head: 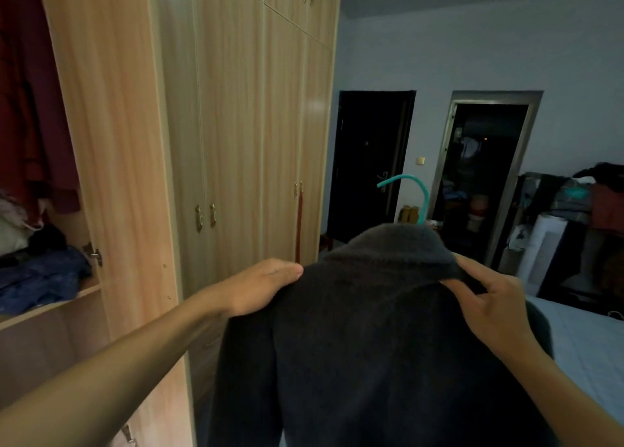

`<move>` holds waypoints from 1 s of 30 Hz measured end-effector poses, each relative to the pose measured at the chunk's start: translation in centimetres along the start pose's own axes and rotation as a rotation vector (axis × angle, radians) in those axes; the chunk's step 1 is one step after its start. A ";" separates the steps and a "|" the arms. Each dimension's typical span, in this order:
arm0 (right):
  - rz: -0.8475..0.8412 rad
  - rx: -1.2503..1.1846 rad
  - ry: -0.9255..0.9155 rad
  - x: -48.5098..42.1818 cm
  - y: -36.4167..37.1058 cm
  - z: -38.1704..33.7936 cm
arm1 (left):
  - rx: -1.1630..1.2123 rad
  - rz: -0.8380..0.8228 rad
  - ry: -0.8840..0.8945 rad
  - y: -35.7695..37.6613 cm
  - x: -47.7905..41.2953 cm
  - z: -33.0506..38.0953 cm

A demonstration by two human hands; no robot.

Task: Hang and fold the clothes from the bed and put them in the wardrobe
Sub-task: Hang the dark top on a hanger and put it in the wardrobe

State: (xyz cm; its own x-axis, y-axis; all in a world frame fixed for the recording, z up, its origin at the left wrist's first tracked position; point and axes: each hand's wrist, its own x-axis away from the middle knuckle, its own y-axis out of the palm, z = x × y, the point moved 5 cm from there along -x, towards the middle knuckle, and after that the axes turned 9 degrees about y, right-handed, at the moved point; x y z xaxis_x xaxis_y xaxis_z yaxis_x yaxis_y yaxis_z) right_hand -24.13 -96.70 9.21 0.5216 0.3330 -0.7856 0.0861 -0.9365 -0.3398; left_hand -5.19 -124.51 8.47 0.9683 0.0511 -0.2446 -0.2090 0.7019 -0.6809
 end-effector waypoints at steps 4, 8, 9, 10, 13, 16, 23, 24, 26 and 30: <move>-0.001 -0.015 0.014 0.3 -0.2 -0.1 | 0.430 -0.032 -0.160 0.2 -0.3 0.2; 0.001 -0.047 0.025 0.2 -0.8 -0.5 | 0.578 0.107 -0.186 -0.6 -1.1 0.7; -0.002 -0.052 0.021 0.2 -1.0 -0.7 | 0.559 0.123 -0.160 -0.9 -1.4 1.2; -0.002 -0.060 0.016 0.2 -1.2 -0.7 | 0.529 0.133 -0.127 -1.3 -1.7 1.5; 0.009 -0.072 -0.012 0.1 -1.6 -0.8 | 0.076 0.126 0.076 -2.6 -2.7 3.7; 0.002 -0.064 -0.059 -0.1 -1.3 -0.5 | -0.358 0.220 0.333 -1.9 -3.9 7.4; 0.044 -0.041 -0.029 0.4 -1.3 1.0 | -0.545 0.411 0.386 2.8 -6.4 9.0; 0.063 -0.023 -0.014 0.5 -1.5 1.3 | -0.468 0.441 0.367 2.9 -6.4 8.5; 0.074 0.020 0.006 0.8 -1.7 1.5 | -0.328 0.485 0.366 3.3 -5.9 7.6; 0.047 0.086 0.026 1.2 -0.8 1.1 | -0.300 0.357 0.382 4.8 -5.4 6.7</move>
State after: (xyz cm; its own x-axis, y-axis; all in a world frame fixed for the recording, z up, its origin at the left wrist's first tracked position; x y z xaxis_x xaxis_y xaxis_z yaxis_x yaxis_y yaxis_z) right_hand -24.53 -95.46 7.98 0.5454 0.2845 -0.7884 -0.0115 -0.9380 -0.3464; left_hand -10.48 -116.64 11.09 0.7250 -0.0510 -0.6868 -0.5957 0.4540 -0.6626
